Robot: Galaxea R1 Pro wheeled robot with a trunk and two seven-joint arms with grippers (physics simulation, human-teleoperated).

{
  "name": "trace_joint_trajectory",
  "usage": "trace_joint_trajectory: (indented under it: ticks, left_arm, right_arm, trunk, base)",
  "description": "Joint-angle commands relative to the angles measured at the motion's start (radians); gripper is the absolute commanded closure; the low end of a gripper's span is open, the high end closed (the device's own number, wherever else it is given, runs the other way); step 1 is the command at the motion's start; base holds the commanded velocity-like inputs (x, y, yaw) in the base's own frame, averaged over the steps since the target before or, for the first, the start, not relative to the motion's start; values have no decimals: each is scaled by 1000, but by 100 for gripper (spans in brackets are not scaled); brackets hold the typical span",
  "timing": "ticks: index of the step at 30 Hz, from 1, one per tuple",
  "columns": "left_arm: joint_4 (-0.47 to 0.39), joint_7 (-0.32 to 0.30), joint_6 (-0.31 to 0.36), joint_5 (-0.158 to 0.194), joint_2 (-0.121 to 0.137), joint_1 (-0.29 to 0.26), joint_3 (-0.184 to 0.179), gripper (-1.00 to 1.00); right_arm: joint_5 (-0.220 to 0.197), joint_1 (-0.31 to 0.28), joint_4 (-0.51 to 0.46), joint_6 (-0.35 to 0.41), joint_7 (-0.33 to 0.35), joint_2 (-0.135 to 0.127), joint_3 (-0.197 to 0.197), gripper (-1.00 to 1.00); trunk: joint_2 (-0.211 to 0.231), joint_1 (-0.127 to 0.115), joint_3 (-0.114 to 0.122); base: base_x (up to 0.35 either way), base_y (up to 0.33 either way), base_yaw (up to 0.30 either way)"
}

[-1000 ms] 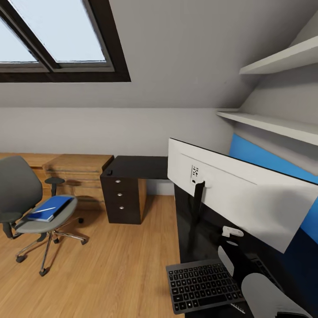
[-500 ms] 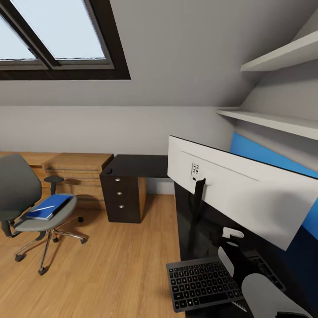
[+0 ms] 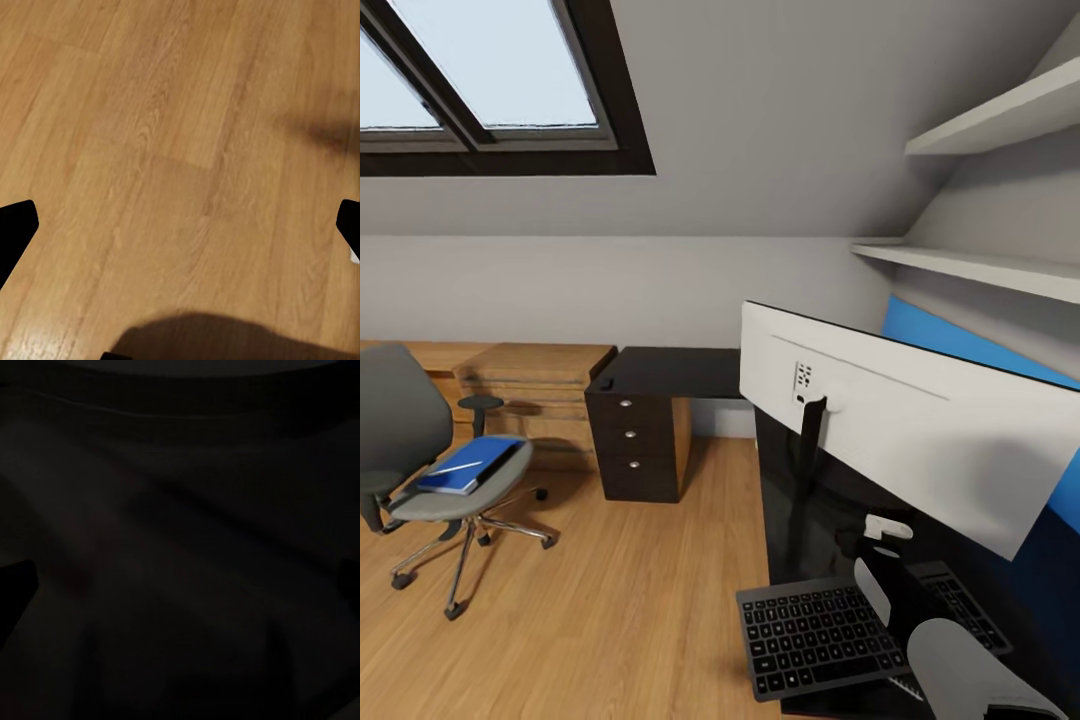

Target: In the bedroom, organize the workspace by keeping the computer under the desk, ensuring the monitor is on the desk, placing the keyboard on the desk next to the monitor, placing the mouse on the desk next to the keyboard, moving the folder from the swivel chair onto the desk next to the mouse, stacking the notebook on top of the folder with the pen on top of the notebook, and positioning the swivel chair next to the desk.

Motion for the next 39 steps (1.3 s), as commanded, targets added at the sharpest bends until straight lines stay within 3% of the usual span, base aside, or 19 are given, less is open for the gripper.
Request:
trace_joint_trajectory:
  ticks: [1,7,17,25,39]
  left_arm:
    - [-1,7,-5,10,1,0,-5,-100]
    - [-1,7,-5,10,2,0,-4,-100]
    - [-1,7,-5,10,2,0,-4,-100]
    - [-1,8,-5,10,1,0,-4,-100]
    - [-1,7,-5,10,2,0,-4,-100]
  right_arm:
    - [-8,0,-2,5,-4,0,2,-100]
    - [-10,-1,-2,7,-4,-5,2,-100]
    - [-11,-1,-2,8,-3,-8,0,-100]
    - [-12,-1,-2,8,-1,-8,0,-100]
    - [-14,-1,-6,35,1,-15,0,-100]
  trunk:
    - [-8,4,-4]
    - [-50,27,-23]
    - [-50,27,-23]
    - [-106,58,-48]
    - [-106,58,-48]
  base:
    - [0,0,0]
    - [0,0,0]
    - [0,0,0]
    - [0,0,0]
    - [0,0,0]
